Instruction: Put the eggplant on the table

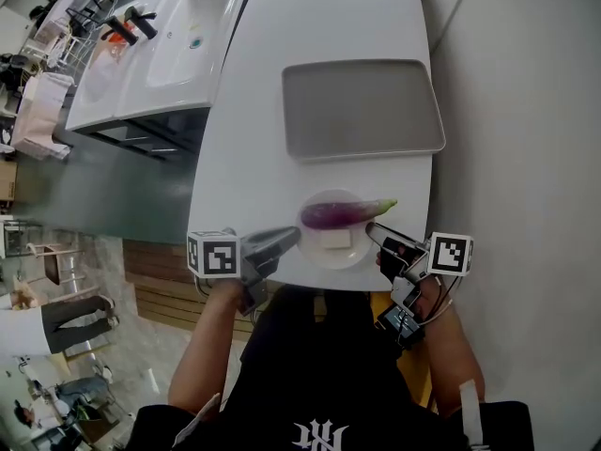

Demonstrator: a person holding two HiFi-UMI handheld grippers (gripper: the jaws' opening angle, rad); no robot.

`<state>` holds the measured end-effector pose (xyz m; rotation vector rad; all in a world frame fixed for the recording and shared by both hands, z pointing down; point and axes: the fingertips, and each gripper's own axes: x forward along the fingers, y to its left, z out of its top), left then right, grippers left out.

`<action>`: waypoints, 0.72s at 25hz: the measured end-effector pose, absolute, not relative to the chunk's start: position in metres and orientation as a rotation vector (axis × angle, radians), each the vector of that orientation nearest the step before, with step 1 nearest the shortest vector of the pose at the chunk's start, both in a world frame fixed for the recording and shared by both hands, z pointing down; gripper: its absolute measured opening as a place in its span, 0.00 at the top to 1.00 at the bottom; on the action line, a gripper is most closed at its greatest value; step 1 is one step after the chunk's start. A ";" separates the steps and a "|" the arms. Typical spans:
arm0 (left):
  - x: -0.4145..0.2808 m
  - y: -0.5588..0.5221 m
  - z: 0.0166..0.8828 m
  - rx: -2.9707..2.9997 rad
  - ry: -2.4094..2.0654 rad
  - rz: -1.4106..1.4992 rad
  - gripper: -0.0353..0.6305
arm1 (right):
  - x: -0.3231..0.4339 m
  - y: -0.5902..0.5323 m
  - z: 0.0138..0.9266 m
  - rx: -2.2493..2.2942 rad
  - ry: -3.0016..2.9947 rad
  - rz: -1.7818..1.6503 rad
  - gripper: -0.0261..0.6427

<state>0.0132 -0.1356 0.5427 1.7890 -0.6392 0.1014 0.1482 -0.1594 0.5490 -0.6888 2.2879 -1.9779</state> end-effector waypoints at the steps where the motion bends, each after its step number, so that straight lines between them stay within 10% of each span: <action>1: 0.013 -0.139 0.549 1.790 -0.643 0.117 0.91 | 0.147 -0.162 0.555 -0.700 2.261 -2.002 0.94; 18: 0.020 -0.154 0.616 1.829 -0.698 0.452 0.90 | 0.152 -0.176 0.618 -1.001 2.358 -2.082 0.94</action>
